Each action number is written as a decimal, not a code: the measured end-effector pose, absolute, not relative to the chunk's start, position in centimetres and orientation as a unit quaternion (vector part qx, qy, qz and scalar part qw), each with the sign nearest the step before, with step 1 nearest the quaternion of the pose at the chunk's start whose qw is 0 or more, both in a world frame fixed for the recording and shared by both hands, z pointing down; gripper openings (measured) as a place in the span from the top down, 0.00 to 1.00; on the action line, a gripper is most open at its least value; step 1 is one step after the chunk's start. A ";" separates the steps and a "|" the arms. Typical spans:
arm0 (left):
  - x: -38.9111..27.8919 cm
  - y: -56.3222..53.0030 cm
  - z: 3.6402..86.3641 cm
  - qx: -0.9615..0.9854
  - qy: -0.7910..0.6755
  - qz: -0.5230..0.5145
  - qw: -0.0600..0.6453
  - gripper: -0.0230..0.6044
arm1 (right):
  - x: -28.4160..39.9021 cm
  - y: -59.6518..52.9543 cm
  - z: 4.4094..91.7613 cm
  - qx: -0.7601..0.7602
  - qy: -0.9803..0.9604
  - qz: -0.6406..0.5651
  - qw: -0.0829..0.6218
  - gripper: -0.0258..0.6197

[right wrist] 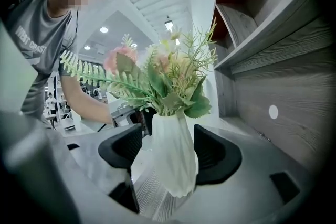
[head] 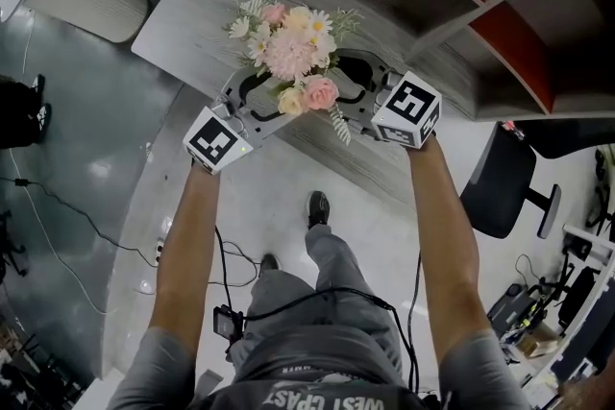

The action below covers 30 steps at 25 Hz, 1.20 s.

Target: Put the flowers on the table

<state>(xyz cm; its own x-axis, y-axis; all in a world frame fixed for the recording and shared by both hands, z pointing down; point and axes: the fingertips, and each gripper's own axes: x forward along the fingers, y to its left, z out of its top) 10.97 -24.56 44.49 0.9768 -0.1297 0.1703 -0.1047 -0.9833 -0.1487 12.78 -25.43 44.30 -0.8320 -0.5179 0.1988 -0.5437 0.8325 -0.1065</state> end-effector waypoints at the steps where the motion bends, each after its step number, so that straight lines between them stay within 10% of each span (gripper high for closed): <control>1: 11.0 -24.7 44.3 -0.992 0.060 -0.089 0.072 0.47 | 12.9 -25.5 44.2 0.281 -0.953 0.080 0.081 0.46; 15: 6.7 -24.0 43.7 -0.982 0.102 -0.152 0.050 0.55 | 14.7 -23.5 43.0 0.301 -0.945 0.104 0.078 0.48; 23: 1.6 -22.0 42.9 -0.975 0.094 -0.181 0.091 0.75 | 18.2 -21.1 40.0 0.407 -0.903 0.105 0.087 0.79; 30: -5.5 -19.9 39.8 -0.968 0.140 -0.182 0.102 0.86 | 17.5 -16.6 36.1 0.437 -0.888 0.087 0.112 0.87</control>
<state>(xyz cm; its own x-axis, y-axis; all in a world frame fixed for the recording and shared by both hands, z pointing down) -5.51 -19.94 39.81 0.8941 -0.3086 0.3247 -0.2344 -0.9399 -0.2481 17.50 -16.57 36.09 -0.5936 -0.7564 0.2749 -0.7952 0.6038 -0.0559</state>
